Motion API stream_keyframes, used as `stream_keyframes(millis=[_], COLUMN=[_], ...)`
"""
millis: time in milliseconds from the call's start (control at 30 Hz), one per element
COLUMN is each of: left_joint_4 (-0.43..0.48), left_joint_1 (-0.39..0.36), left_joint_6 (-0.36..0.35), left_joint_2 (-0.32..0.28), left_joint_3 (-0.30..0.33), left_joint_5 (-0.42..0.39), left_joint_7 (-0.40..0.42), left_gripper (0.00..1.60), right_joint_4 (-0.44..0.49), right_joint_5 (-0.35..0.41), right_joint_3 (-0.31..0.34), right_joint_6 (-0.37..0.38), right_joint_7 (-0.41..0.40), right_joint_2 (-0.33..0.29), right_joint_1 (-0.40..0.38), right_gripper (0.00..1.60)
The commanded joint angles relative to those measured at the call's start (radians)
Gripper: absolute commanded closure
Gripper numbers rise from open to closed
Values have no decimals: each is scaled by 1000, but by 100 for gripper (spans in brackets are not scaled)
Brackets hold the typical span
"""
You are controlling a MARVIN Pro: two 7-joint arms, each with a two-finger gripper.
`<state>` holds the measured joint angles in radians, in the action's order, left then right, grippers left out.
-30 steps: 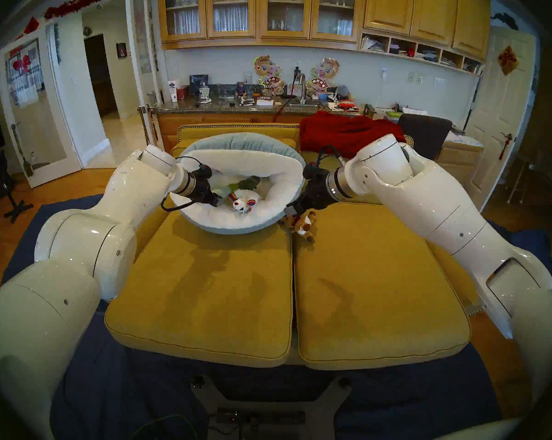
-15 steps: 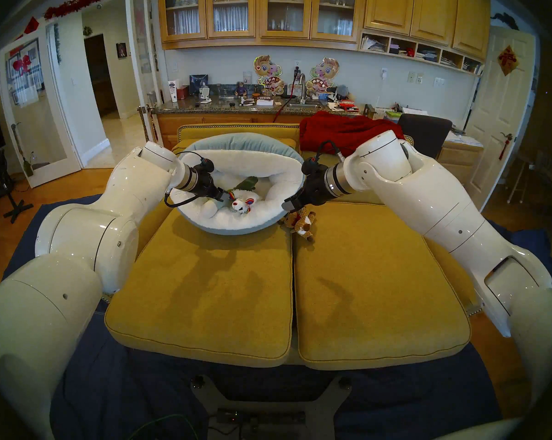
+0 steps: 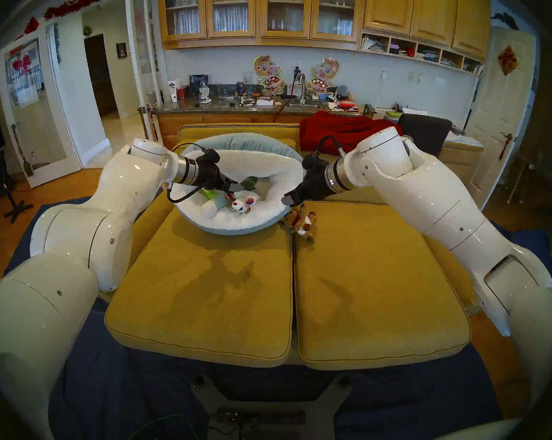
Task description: Put toys into dog bed
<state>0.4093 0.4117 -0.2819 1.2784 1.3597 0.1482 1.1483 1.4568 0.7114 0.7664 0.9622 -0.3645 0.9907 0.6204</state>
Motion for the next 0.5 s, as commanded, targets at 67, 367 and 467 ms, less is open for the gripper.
stream_keyframes(millis=[67,367,467], left_joint_4=[87,166,209], left_joint_1=[16,94,125], left_joint_6=[40,56,62], left_joint_2=[-85,-149,-169], left_joint_3=[23,43,52], left_joint_5=[-60,-94,-110], left_joint_7=[153,316,335], left_gripper=[0,0,0], right_joint_4=[17,18,19], right_joint_5=[13,28,34], right_joint_3=[28,26,26], right_joint_6=[-2,-2,-2], right_joint_7=[21,38,44], right_joint_2=[-2,-3,-3], right_joint_1=[-33,-32,-33], right_gripper=[0,0,0])
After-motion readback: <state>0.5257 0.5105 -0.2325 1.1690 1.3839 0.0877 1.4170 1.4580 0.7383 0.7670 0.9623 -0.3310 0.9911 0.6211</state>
